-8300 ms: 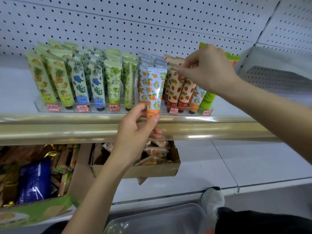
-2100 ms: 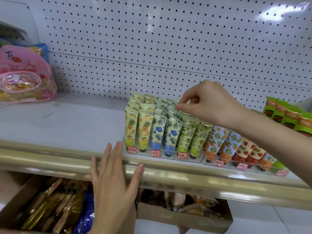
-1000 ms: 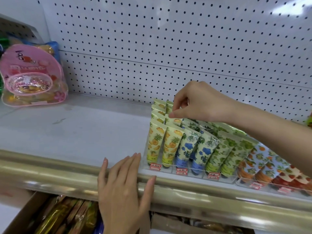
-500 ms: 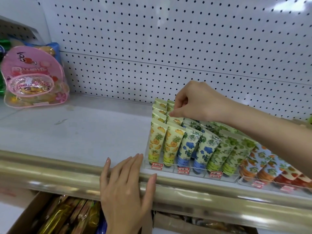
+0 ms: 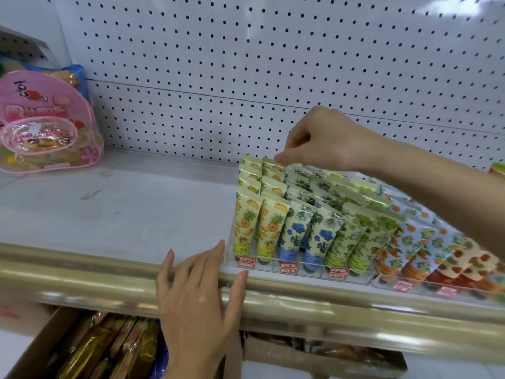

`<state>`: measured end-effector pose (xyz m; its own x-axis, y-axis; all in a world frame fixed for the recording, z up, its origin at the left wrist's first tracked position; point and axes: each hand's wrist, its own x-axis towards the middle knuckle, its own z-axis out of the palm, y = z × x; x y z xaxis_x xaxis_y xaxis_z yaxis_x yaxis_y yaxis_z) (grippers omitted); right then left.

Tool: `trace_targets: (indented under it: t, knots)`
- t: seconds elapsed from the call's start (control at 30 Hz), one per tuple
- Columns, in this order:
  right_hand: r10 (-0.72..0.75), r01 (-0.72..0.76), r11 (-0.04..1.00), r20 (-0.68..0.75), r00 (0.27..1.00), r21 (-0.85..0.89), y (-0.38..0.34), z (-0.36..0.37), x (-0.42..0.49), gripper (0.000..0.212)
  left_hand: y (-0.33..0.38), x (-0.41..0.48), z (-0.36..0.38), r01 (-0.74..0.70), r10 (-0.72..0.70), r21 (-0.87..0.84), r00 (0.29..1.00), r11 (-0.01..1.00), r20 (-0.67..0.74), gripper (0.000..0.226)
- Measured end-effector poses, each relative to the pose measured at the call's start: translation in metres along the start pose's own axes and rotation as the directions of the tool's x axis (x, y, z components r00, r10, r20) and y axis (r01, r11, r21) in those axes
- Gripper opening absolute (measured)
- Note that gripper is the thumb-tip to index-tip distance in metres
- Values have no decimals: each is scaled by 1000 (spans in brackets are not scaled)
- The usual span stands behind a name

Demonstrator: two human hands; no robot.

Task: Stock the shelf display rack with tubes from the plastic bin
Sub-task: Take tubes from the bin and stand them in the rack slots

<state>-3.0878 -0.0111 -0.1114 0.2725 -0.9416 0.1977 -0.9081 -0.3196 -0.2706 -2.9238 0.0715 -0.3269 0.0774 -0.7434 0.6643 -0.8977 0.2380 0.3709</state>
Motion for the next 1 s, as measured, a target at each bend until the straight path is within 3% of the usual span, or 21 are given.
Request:
trace_targets:
  t: [0.23, 0.83, 1.0]
  knots:
    - [60, -60, 998, -69, 996, 9, 27, -37, 5, 17, 12, 6, -1, 49, -47, -58, 998, 997, 44, 69]
    - [236, -237, 971, 17, 972, 39, 117, -36, 7, 18, 19, 6, 2, 51, -52, -88, 999, 995, -8, 71]
    - [224, -227, 974, 97, 970, 19, 130, -35, 21, 20, 16, 8, 4, 47, -48, -80, 999, 996, -5, 67]
